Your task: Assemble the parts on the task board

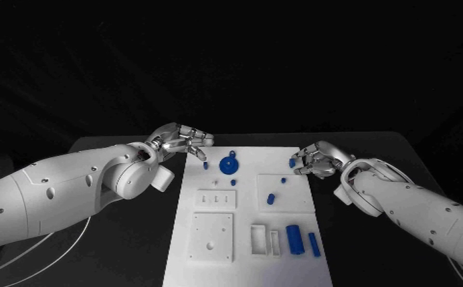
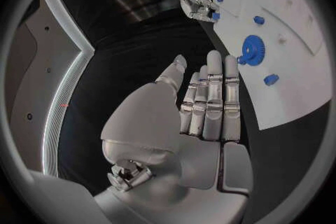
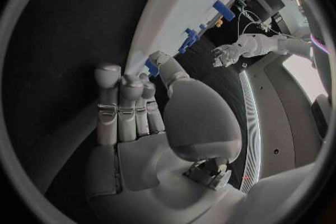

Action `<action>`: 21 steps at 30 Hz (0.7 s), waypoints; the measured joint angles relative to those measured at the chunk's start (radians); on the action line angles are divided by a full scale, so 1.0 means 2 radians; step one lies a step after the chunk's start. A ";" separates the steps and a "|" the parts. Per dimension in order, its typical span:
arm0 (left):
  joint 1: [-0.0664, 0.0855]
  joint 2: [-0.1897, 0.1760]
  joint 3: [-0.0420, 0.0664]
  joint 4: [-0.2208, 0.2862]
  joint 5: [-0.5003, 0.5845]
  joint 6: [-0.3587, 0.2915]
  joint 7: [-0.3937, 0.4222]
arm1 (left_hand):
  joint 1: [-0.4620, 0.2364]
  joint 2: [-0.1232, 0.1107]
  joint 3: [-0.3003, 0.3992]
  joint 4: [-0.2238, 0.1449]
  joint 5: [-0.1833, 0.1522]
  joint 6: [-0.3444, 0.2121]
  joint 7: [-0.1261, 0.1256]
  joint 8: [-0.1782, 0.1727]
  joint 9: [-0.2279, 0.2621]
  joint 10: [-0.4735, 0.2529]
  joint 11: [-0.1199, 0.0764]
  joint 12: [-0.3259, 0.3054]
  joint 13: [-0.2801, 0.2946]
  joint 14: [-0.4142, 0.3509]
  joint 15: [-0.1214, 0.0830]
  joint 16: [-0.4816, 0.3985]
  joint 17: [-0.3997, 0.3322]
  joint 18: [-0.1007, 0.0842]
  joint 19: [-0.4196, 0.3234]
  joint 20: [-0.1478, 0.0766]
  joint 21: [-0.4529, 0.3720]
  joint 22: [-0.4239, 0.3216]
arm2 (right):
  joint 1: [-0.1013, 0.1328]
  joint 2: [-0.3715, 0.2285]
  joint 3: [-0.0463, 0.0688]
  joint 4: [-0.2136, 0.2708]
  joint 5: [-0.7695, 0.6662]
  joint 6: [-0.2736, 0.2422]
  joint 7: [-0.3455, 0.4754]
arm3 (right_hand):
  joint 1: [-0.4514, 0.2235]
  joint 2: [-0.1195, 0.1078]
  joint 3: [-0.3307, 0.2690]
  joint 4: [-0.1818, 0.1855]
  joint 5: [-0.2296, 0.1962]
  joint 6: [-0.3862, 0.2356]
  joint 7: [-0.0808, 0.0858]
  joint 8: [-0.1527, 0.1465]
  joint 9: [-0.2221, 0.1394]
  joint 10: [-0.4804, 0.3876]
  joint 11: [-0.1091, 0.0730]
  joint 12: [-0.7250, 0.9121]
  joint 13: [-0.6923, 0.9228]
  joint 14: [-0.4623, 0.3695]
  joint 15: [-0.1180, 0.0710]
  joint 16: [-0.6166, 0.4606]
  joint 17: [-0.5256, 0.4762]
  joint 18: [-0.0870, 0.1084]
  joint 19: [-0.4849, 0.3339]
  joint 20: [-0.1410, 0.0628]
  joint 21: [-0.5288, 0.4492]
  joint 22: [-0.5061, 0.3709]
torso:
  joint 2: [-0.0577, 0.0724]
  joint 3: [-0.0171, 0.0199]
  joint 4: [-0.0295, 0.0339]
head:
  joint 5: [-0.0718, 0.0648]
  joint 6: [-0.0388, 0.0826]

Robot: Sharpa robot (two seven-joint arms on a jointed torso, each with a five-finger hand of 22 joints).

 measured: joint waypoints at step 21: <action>0.000 0.001 0.000 0.000 -0.001 0.001 -0.001 | 0.000 0.000 0.002 -0.002 0.000 -0.002 0.002 0.000 0.000 0.000 0.000 0.000 0.000 0.000 0.000 0.000 0.000 0.000 -0.002 0.002 0.000 0.000 | -0.001 0.013 0.001 -0.007 -0.003 -0.001 0.000 | -0.011 0.024 0.023 0.003 -0.052 0.034 0.000 0.000 -0.001 0.001 0.003 0.007 0.004 0.002 0.002 0.003 0.005 0.000 0.002 0.002 0.006 0.000 | 0.000 0.0002 -0.0007 | 0.002 0.000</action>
